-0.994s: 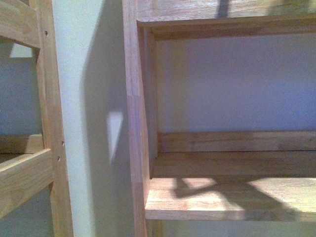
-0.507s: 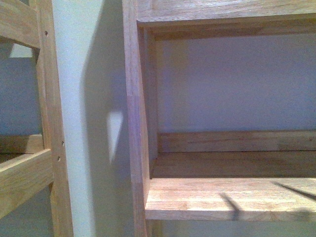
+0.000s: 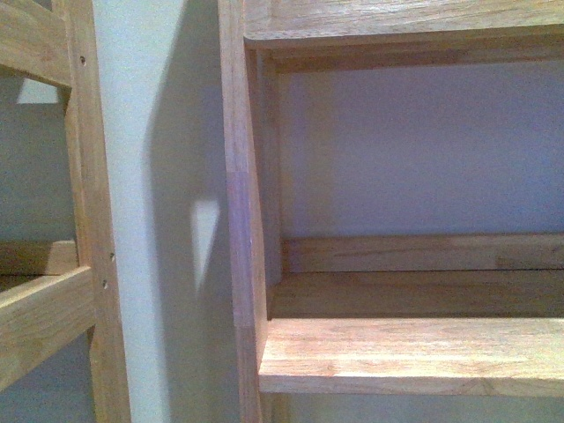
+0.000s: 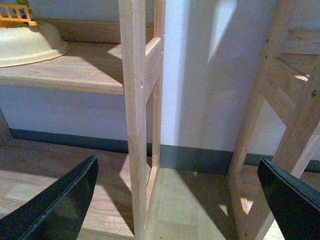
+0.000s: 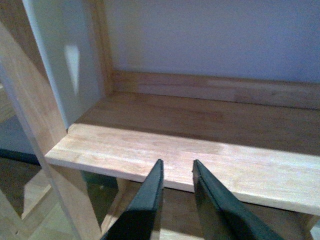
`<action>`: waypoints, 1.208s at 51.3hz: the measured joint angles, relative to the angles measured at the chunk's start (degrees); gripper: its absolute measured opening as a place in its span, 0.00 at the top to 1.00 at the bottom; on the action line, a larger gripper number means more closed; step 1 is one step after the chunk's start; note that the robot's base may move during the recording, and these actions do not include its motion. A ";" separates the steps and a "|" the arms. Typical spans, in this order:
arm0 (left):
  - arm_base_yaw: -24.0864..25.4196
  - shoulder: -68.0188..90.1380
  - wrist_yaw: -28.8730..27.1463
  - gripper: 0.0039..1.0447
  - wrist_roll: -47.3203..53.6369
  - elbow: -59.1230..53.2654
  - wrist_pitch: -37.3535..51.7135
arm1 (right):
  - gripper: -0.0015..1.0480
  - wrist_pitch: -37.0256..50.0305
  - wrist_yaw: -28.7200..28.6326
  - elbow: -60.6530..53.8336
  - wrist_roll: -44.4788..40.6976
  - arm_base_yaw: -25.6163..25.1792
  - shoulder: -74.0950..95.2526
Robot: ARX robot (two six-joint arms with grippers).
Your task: Put away toys
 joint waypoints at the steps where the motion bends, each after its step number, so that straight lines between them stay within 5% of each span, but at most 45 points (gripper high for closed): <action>1: 0.00 0.00 0.00 0.05 -0.02 0.00 0.00 | 0.82 0.48 0.57 -1.05 0.00 1.03 -0.63; 51: 0.00 0.00 0.00 0.05 -0.02 0.00 0.00 | 0.85 6.47 1.49 -23.21 -0.22 3.23 -16.61; 62: 0.00 0.00 0.00 0.05 -0.02 0.00 0.00 | 0.85 -0.11 1.49 -24.26 -0.20 3.23 -24.55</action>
